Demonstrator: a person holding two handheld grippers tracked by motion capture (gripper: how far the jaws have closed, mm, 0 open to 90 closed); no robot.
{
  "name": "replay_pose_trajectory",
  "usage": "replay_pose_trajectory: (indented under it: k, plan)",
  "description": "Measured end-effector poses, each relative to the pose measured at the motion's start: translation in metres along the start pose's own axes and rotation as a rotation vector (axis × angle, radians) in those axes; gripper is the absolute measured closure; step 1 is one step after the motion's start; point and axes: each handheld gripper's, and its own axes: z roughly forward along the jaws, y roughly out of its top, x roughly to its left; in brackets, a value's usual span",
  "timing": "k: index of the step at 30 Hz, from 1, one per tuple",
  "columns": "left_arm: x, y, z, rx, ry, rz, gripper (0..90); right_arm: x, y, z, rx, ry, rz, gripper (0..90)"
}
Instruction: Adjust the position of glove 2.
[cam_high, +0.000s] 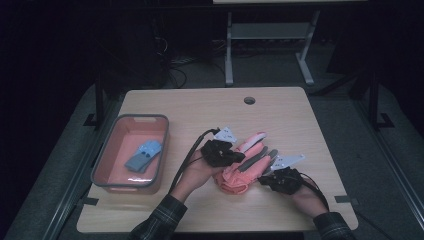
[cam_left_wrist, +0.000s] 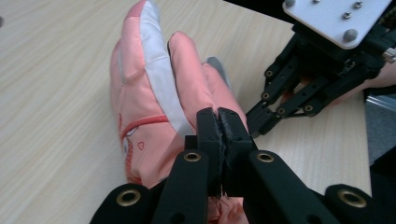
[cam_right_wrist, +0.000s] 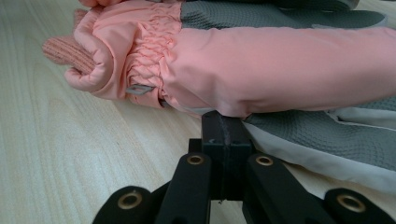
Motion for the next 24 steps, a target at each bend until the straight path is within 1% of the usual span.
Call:
replay_pose_trajectory:
  k: [2, 4, 5, 7, 10, 13, 14, 16, 17, 19, 20, 21, 22, 23, 24]
  plan:
    - [-0.001, 0.001, 0.001, -0.022, -0.046, -0.013, 87.4, 0.000, 0.000, 0.000, 0.000, 0.001, 0.002, 90.0]
    - [-0.002, 0.003, 0.003, -0.054, -0.104, -0.032, 88.3, 0.000, 0.000, 0.000, 0.000, 0.002, 0.001, 90.0]
    - [-0.003, 0.004, 0.003, -0.054, -0.109, -0.028, 88.4, 0.000, 0.000, 0.000, -0.001, 0.002, 0.000, 90.0]
    - [-0.005, 0.006, 0.005, -0.072, -0.132, -0.040, 88.5, 0.000, -0.001, -0.001, 0.001, 0.002, 0.000, 90.0]
    - [-0.006, 0.008, 0.005, -0.071, -0.144, -0.038, 89.0, 0.000, -0.001, -0.001, 0.004, 0.001, 0.001, 90.0]
    - [-0.005, 0.009, 0.006, -0.070, -0.149, -0.048, 89.1, -0.001, -0.001, -0.005, 0.005, -0.006, -0.008, 90.0]
    - [-0.005, 0.009, 0.006, -0.070, -0.152, -0.050, 89.3, -0.001, 0.000, -0.008, -0.001, -0.007, -0.008, 90.0]
    - [-0.005, 0.009, 0.006, -0.069, -0.154, -0.049, 89.3, -0.003, 0.004, -0.020, -0.026, -0.022, -0.016, 90.0]
    - [-0.005, 0.009, 0.006, -0.069, -0.154, -0.050, 89.3, -0.004, 0.008, -0.026, -0.046, -0.021, 0.005, 90.0]
    - [-0.005, 0.008, 0.007, -0.067, -0.155, -0.046, 89.3, -0.009, 0.018, -0.040, -0.078, -0.036, 0.002, 90.0]
    - [-0.006, 0.008, 0.007, -0.066, -0.155, -0.047, 89.4, -0.012, 0.027, -0.048, -0.098, -0.036, 0.012, 90.0]
    - [-0.006, 0.008, 0.007, -0.060, -0.155, -0.041, 89.4, -0.015, 0.035, -0.052, -0.120, -0.040, 0.010, 90.0]
    - [-0.007, 0.009, 0.007, -0.058, -0.160, -0.042, 89.4, -0.016, 0.041, -0.055, -0.133, -0.035, 0.014, 90.0]
    - [-0.008, 0.009, 0.008, -0.058, -0.163, -0.042, 89.4, -0.019, 0.051, -0.057, -0.151, -0.030, 0.012, 90.0]
    - [-0.008, 0.009, 0.008, -0.056, -0.163, -0.038, 89.3, -0.020, 0.057, -0.058, -0.156, -0.034, 0.001, 90.0]
